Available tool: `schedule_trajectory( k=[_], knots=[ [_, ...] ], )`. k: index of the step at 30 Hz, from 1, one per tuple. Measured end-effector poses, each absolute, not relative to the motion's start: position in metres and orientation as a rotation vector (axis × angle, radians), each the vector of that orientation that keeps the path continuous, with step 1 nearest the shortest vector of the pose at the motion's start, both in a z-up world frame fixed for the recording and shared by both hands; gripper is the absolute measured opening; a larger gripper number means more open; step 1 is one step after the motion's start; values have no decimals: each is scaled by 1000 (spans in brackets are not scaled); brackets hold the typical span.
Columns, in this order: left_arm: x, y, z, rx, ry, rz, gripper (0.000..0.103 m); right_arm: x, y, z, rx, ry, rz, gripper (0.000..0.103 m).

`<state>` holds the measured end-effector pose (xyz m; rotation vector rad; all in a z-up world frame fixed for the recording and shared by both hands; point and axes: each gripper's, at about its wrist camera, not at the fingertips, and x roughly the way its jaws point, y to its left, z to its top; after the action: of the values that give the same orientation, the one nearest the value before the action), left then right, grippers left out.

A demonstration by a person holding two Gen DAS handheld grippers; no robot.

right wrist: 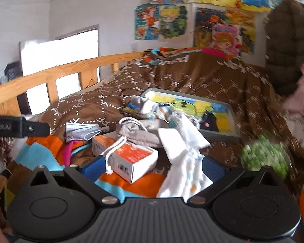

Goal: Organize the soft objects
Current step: 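Grasp the grey face mask with the left tool while the right tool grasps the beige drawstring pouch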

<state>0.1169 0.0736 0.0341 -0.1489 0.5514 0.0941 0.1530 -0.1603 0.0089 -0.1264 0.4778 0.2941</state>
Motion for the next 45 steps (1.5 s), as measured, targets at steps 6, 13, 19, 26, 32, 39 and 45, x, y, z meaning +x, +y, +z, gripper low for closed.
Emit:
schedule_trajectory(
  k=[6, 13, 19, 26, 32, 39, 45],
  knots=[
    [135, 76, 26, -101, 594, 61, 102, 166, -145, -2, -224, 485, 306, 103],
    [161, 73, 28, -6, 632, -56, 102, 179, -139, -16, -243, 462, 361, 103],
    [181, 68, 24, 131, 479, -75, 102, 197, -130, -26, -236, 439, 373, 103],
    [218, 73, 4, 136, 525, -89, 102, 219, -116, -35, -298, 400, 389, 103],
    [234, 97, -13, -162, 572, -9, 102, 241, -105, -40, -318, 401, 399, 103],
    [251, 109, -38, -309, 669, -54, 102, 261, -89, -45, -395, 382, 448, 103],
    [261, 123, -50, -427, 729, -52, 102, 278, -91, -49, -359, 412, 445, 103]
  ],
)
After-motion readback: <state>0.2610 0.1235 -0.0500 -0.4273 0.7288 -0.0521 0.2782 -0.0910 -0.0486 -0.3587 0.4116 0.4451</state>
